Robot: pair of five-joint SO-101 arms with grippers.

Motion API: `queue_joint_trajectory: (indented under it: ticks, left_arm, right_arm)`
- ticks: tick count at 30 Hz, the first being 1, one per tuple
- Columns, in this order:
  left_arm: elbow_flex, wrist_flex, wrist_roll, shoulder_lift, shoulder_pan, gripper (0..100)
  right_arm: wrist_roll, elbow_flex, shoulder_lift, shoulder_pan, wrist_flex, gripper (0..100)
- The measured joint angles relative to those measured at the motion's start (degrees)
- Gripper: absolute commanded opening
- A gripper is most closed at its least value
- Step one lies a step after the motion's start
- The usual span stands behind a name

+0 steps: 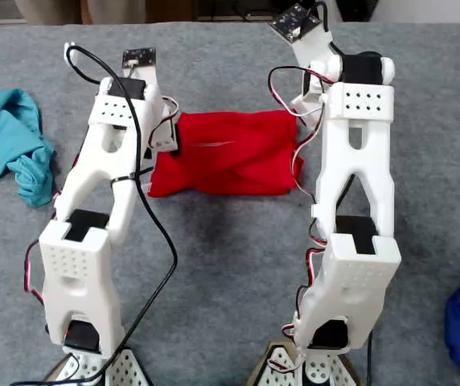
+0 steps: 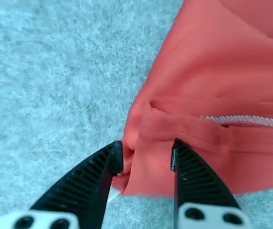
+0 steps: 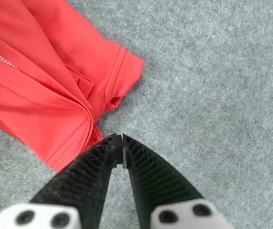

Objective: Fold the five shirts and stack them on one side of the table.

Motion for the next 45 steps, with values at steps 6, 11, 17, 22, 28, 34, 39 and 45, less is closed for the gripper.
queue_joint_trajectory:
  ticks: [6, 11, 17, 22, 28, 34, 39, 45]
  left_arm:
    - [-5.1, 0.0, 0.0, 5.27, 0.0, 17]
    - [-9.93, 1.49, 0.0, 8.26, 0.0, 1]
    - [-13.27, 2.2, 0.0, 10.29, 0.0, 2]
    - [-14.51, 2.55, 0.7, 10.29, 0.0, 2]
    - [-26.11, 7.82, 4.48, 10.37, 0.0, 2]
    - [-45.8, 10.64, 9.41, 10.37, 0.09, 2]
    - [-55.82, 11.16, 11.69, 10.37, 2.29, 2]
    - [-57.32, 11.34, 12.22, 10.37, 8.97, 2]
  right_arm:
    - [0.0, 0.0, 0.0, 0.0, 0.0, 1.9]
    - [0.0, 0.0, 0.0, 0.0, 0.0, 1.9]
    - [0.0, 0.0, 0.0, 0.0, 0.0, 1.9]
    - [0.0, 0.0, 0.0, 0.0, 0.0, 1.9]
    - [0.0, -2.55, 0.0, 0.62, 0.79, 1.9]
    - [0.0, -11.6, 0.0, 8.09, 4.84, 1.9]
    - [2.37, -19.69, 0.0, 13.54, 9.41, 1.9]
    - [5.01, -27.43, 0.0, 17.67, 13.89, 1.9]
